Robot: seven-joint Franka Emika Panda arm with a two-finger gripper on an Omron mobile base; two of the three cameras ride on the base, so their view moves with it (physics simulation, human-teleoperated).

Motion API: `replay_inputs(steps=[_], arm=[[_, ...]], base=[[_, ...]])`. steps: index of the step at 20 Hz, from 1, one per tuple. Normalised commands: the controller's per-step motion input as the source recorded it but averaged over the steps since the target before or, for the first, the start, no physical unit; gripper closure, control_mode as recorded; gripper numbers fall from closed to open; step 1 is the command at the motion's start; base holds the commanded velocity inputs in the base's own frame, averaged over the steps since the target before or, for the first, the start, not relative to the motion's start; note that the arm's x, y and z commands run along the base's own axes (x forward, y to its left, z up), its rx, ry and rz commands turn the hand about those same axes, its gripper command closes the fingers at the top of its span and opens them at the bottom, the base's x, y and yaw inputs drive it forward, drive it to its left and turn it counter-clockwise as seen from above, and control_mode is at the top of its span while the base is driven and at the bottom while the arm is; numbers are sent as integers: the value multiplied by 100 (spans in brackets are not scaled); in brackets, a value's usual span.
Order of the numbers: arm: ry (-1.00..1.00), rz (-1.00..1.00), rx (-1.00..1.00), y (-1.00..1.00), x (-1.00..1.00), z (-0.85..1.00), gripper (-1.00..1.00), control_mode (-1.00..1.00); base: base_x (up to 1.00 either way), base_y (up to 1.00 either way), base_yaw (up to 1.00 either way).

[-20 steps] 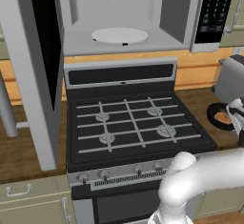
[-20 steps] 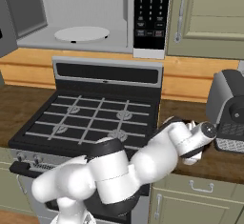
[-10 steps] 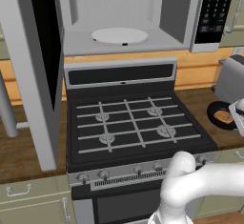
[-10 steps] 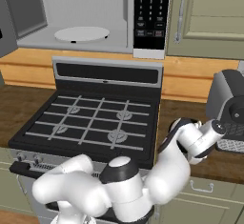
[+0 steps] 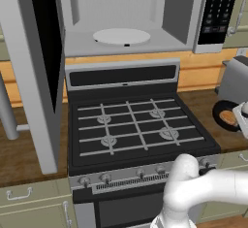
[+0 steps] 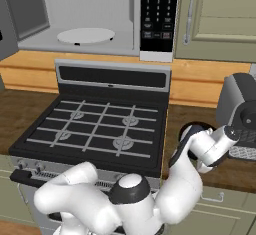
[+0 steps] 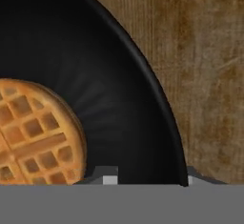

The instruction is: Open the microwave, place the bowl with waffle inside the microwave, then close the microwave door and turn it on.

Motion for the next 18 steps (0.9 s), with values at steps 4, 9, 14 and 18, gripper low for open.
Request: replay_inputs(steps=[4,9,14,18], arm=[[0,0,6,0,-32,-1,100,-100],[-10,0,9,4,-40,16,100,-100],[-16,0,6,11,-35,41,100,-100],[-13,0,0,8,-32,34,100,-100]], base=[[0,0,0],[0,0,0],[0,0,0],[0,0,0]])
